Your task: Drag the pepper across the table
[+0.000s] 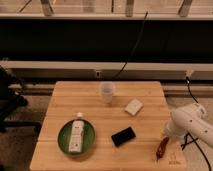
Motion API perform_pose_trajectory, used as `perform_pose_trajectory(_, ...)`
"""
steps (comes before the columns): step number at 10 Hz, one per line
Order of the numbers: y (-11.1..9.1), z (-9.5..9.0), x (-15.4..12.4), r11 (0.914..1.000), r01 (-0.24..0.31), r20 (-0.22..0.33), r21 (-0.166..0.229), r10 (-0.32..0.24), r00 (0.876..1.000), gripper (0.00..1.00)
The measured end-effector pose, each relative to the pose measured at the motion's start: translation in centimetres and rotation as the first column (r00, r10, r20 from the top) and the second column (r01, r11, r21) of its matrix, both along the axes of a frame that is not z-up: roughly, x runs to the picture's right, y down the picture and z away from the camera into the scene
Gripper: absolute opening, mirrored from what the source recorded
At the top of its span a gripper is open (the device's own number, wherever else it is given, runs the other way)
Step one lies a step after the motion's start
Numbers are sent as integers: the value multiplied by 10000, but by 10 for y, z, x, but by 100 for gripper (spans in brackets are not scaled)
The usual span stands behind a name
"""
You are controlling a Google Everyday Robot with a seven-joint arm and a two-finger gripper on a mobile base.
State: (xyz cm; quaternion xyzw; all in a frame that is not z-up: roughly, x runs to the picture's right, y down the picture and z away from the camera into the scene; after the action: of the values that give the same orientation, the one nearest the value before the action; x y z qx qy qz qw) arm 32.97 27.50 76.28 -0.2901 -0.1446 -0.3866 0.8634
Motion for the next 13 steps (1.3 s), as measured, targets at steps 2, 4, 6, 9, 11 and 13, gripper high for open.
perform_pose_trajectory(2, -7, 1, -7, 9995, 107, 63, 301, -109, 9999, 0)
perform_pose_trajectory(4, -13, 6, -13, 9983, 234, 130, 530, -241, 9996, 0)
perform_pose_trajectory(6, -22, 13, -18, 9973, 246, 203, 697, -260, 9995, 0)
perform_pose_trajectory(9, -40, 25, -27, 9949, 249, 284, 978, -278, 9992, 0)
perform_pose_trajectory(11, -52, 33, -33, 9934, 284, 345, 1113, -324, 9989, 0)
perform_pose_trajectory(13, -61, 39, -34, 9919, 299, 335, 1237, -343, 9989, 0)
